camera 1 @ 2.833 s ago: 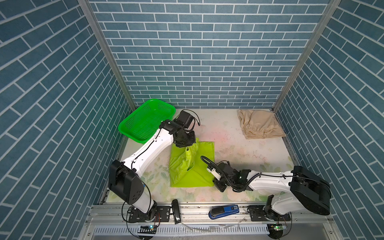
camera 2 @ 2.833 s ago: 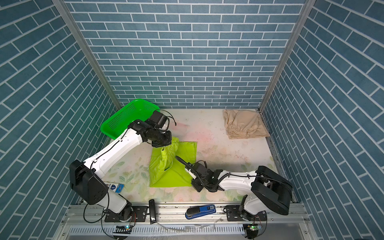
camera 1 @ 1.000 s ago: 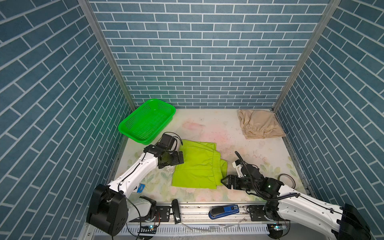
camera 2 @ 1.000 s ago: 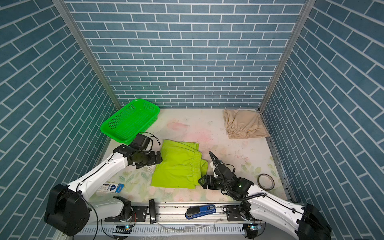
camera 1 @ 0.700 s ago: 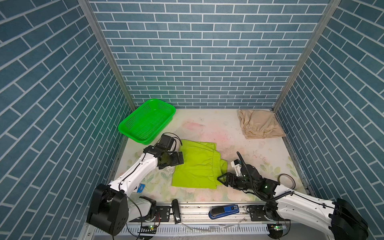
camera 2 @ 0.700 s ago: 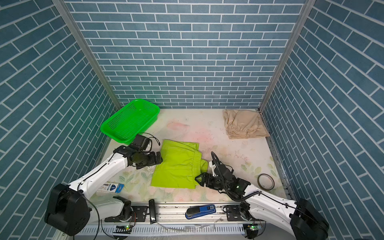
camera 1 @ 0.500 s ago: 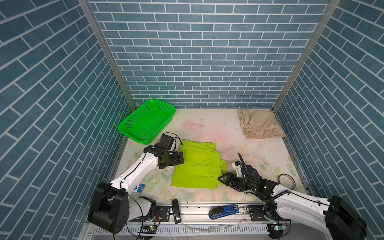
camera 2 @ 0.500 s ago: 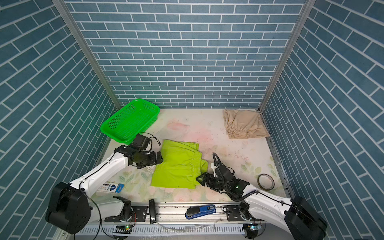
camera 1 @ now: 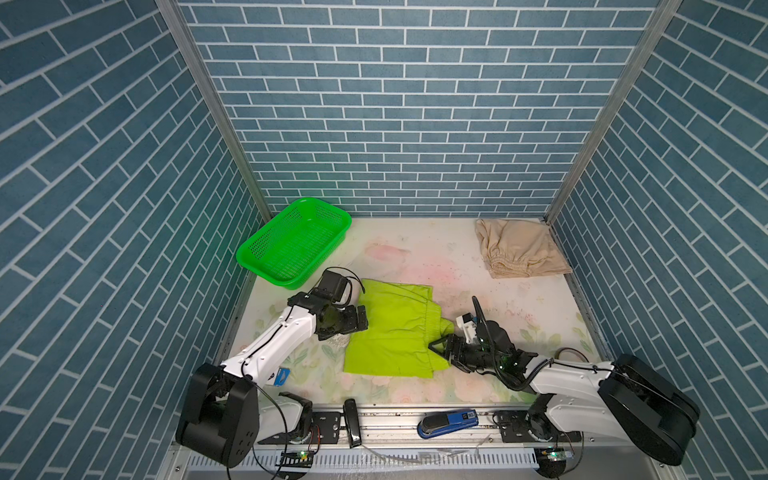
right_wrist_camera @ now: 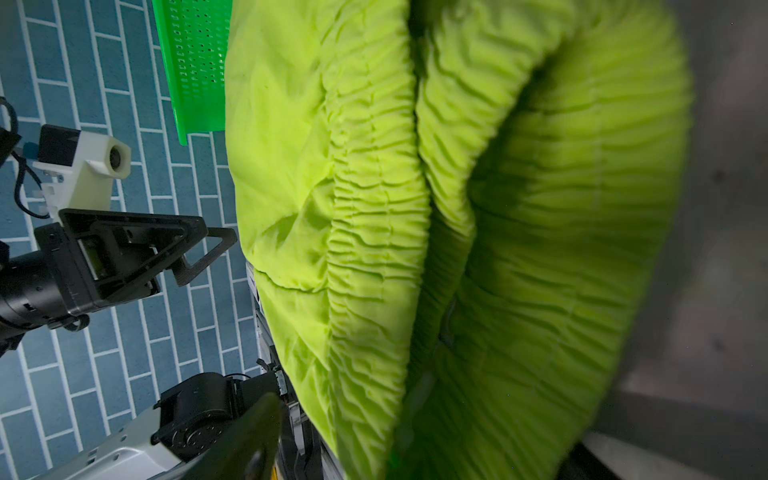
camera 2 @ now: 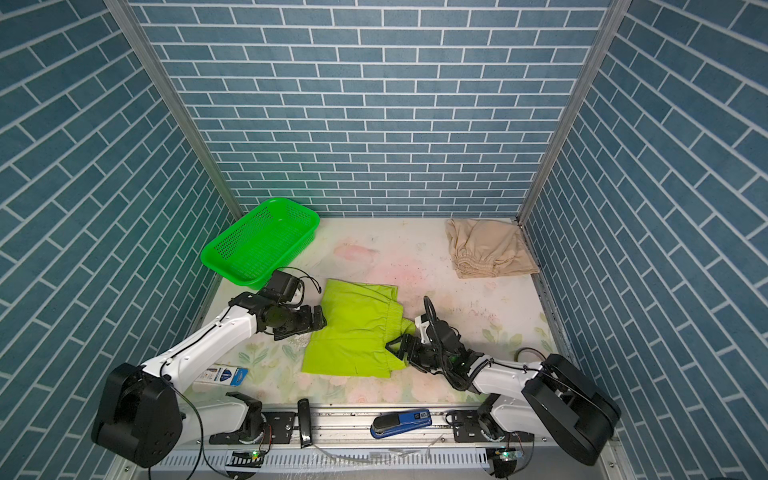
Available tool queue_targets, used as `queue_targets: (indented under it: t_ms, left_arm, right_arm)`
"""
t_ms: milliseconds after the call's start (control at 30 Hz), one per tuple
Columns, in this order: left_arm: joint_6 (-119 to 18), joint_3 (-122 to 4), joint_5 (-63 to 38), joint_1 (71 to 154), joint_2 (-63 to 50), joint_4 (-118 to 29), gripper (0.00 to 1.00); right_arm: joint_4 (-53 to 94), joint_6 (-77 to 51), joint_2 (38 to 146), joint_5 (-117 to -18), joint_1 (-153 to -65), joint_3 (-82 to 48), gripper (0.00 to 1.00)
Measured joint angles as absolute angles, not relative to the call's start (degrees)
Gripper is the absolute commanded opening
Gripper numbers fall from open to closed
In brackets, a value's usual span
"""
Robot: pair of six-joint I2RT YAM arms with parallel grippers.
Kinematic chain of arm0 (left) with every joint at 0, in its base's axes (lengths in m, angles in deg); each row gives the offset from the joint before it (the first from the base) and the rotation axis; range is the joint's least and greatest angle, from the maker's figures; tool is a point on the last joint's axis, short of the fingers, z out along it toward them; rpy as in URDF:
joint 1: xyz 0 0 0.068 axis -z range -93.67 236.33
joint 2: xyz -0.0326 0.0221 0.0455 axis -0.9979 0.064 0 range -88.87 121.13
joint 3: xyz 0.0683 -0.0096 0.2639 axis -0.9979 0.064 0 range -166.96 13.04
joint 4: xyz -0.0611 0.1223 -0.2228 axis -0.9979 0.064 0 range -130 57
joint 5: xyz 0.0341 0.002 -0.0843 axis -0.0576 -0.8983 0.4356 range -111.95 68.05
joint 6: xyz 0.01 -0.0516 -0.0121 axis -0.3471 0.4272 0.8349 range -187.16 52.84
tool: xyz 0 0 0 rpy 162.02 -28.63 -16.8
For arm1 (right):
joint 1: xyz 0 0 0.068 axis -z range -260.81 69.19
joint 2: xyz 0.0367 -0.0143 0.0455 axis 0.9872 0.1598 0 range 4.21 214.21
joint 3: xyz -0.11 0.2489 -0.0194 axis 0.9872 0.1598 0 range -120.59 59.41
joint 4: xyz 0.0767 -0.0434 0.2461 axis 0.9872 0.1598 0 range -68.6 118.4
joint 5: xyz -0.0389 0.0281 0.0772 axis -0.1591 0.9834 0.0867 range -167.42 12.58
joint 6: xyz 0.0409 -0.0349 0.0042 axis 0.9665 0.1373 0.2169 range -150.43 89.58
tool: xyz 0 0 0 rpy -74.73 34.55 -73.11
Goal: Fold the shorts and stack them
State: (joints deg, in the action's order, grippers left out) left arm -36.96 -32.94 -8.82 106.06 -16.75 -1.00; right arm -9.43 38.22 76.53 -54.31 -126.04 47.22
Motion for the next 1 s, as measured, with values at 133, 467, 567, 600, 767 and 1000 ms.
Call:
queue_targets:
  t_ms: [133, 467, 567, 600, 767, 1000]
  left_arm:
    - [-37.25, -32.94, -8.87, 105.95, -16.75, -0.87, 1.0]
    - [-38.3, -32.94, -9.04, 104.96, -18.67, 0.1, 1.0]
    - [-38.8, -32.94, -9.02, 104.07, -19.87, 0.6, 1.0]
    - [-39.04, -32.96, -9.0, 103.7, -20.16, 0.82, 1.0]
    - [-40.33, -33.02, -8.84, 101.58, -20.94, 2.04, 1.0]
    - [-42.14, -33.51, -7.6, 98.27, -23.35, 3.22, 1.0]
  right_arm:
    - [-13.19, 37.15, 82.82, -53.41, -125.73, 45.67, 0.45]
    - [-3.17, 33.08, 80.94, -53.28, -125.63, 39.92, 0.0]
    - [6.42, 28.75, 76.37, -54.72, -125.65, 34.81, 0.0]
    - [9.57, 27.11, 75.3, -55.25, -125.63, 32.51, 0.0]
    - [17.68, 21.98, 75.5, -55.99, -125.69, 23.82, 0.0]
    - [22.24, 20.03, 80.86, -55.75, -128.31, 13.94, 0.0]
